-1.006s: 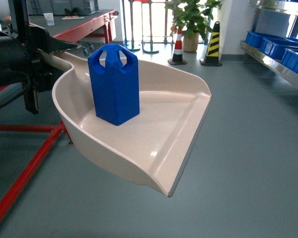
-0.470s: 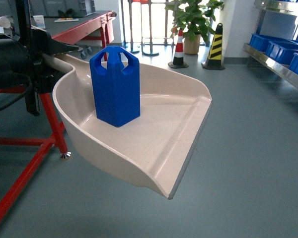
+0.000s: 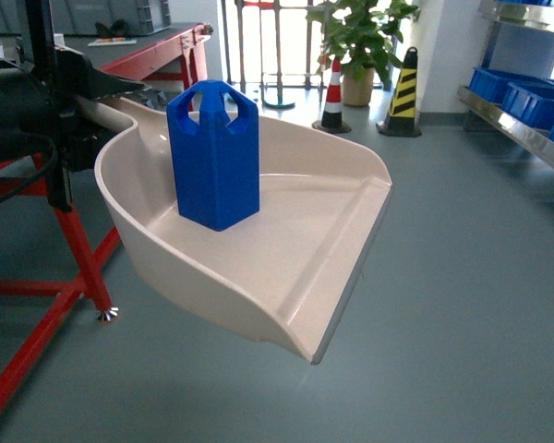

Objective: Place part in tray to right shelf

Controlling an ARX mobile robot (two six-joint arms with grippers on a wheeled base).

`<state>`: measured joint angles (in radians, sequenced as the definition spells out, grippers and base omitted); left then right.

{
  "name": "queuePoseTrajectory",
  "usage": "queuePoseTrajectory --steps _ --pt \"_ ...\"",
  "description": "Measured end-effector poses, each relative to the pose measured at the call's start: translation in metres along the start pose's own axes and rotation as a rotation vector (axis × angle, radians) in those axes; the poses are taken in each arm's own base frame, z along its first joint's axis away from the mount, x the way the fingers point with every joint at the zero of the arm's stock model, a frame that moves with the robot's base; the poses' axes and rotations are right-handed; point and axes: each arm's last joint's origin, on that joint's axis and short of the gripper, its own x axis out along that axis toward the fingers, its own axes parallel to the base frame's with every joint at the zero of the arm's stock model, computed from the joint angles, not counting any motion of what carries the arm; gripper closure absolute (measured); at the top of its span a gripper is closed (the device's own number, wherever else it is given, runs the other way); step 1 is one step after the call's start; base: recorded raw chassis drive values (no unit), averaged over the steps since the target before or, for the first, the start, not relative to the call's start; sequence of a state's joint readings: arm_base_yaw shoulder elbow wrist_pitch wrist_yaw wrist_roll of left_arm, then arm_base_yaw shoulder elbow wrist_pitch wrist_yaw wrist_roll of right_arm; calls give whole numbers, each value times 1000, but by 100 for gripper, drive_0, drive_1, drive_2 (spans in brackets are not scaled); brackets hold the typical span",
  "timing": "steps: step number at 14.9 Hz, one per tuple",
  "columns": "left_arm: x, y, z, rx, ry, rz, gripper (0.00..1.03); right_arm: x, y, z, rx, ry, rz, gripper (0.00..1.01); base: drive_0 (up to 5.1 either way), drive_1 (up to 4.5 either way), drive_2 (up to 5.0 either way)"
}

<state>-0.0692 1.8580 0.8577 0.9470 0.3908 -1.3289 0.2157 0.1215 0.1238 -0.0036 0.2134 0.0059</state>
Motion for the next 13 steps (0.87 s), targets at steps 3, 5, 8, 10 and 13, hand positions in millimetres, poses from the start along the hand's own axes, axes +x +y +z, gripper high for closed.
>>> queuePoseTrajectory --steps 3,5,8,10,13 --pt "0 0 0 -1 2 2 90 0 0 -1 -1 5 0 3 7 437 -423" --pt "0 0 0 -1 2 3 90 0 0 -1 -1 5 0 3 8 438 -422" --pt "0 0 0 -1 -1 2 91 0 0 -1 -1 6 0 3 8 438 -422" --pt "0 0 0 0 -2 0 91 0 0 -1 -2 9 0 3 0 433 -433" --pt "-1 1 2 0 -11 3 91 0 0 -1 -1 7 1 3 -112 316 -540"
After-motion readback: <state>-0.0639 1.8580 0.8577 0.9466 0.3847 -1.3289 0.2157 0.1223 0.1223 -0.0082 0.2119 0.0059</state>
